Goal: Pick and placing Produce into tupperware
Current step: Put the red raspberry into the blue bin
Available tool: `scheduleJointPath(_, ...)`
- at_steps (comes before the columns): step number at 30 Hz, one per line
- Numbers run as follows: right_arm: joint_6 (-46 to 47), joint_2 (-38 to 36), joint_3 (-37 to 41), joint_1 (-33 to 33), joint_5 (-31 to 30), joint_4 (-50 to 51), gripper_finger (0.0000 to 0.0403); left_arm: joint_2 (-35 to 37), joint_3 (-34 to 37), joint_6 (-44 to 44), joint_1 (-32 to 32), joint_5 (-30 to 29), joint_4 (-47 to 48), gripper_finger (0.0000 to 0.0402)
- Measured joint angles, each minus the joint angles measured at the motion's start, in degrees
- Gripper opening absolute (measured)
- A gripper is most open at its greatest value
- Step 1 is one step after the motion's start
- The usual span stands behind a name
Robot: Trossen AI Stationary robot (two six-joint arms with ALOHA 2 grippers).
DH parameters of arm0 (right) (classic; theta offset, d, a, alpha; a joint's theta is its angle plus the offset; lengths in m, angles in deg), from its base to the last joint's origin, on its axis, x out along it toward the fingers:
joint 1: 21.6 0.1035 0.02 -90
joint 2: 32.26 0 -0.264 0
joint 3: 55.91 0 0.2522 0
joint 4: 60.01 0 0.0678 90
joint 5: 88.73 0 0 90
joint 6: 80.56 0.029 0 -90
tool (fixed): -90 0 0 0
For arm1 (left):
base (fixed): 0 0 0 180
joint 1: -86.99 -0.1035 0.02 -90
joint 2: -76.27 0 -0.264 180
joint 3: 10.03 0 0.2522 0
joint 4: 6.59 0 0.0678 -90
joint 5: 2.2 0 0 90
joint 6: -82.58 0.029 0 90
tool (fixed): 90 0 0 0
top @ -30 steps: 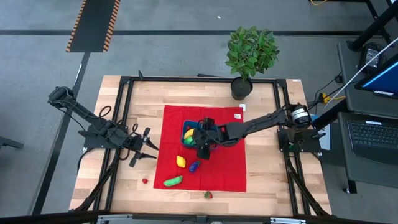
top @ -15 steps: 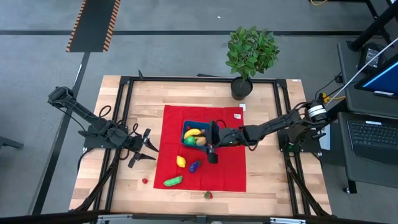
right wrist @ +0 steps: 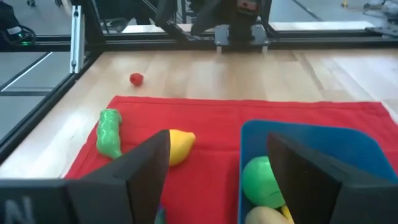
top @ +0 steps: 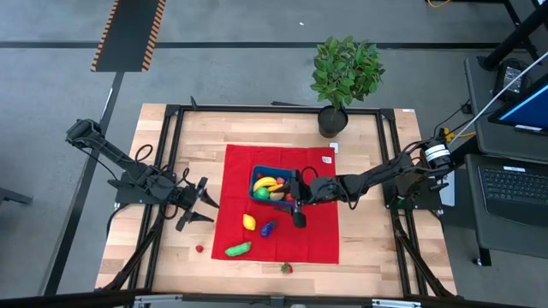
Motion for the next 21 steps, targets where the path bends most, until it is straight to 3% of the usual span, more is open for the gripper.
scheduleJointPath(6, -0.5, 0.0, 0.0, 0.0, 0.0, -0.4, 0.0267, 0.0, 0.0, 0.0, 0.0, 1.5, 0.5, 0.0252)
scheduleJointPath(10, -0.5, 0.0, 0.0, 0.0, 0.0, -0.4, 0.0267, -0.1, -0.8, -0.9, 0.1, 6.7, 4.6, 0.0253)
scheduleJointPath(15, -0.5, 0.0, 0.0, 0.0, 0.0, -0.4, 0.0267, -3.5, -6.5, -9.0, 1.6, 5.6, 22.1, 0.0248)
scheduleJointPath(21, -0.5, 0.0, 0.0, 0.0, 0.0, -0.4, 0.0267, -12.0, -12.6, -10.4, 5.7, 2.9, 24.9, 0.0248)
